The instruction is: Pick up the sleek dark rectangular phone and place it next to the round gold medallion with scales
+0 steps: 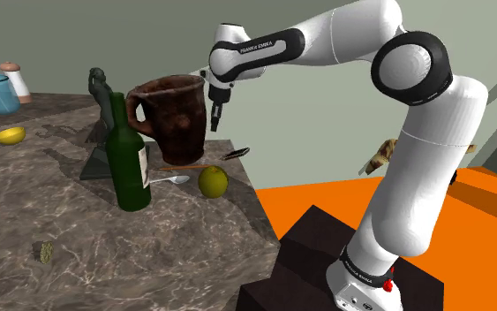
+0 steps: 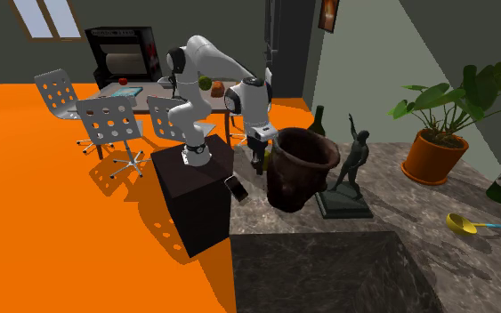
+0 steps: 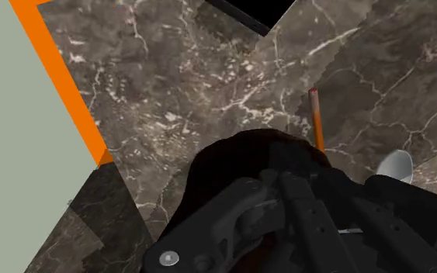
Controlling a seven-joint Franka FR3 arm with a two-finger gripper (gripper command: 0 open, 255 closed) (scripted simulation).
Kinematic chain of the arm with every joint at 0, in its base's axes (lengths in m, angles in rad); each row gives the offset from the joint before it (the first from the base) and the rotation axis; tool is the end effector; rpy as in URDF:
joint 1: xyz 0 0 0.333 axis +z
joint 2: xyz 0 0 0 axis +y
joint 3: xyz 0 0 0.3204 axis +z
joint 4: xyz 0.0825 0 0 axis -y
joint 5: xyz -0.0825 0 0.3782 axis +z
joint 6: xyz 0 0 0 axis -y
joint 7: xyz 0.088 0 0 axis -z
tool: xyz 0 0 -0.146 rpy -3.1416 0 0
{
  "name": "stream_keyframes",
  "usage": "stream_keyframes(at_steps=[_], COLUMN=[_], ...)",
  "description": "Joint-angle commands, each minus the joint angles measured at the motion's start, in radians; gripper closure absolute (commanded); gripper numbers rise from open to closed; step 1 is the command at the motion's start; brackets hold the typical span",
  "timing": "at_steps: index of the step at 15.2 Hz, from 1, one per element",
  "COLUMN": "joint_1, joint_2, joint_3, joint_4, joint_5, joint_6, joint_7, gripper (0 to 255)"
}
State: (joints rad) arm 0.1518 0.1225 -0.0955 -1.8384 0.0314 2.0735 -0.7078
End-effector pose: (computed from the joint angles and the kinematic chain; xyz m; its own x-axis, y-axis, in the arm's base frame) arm 0.6048 0.0384 0.4385 0.7249 0.6819 0.0971 0.6796 -0.7311 0.0602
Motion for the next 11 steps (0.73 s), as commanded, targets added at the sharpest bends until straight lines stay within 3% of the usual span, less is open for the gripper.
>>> stream_keyframes(at_steps=[1,2,3,11], joint_1=[0.034,0.017,0.017,-0.039], joint_2=[0.02,0.003,0.003,-0.135], joint_3=[0.028,0.012,0.013,-0.043], joint_4=[0.009,0.014,0.014,-0.336], joint_5=[-0.004,-0.005,-0.005,0.051], joint_6=[-0.101,0.017,0.017,0.254], joint_7=[0.048,0.027,0.027,0.095], gripper=[255,255,0,0])
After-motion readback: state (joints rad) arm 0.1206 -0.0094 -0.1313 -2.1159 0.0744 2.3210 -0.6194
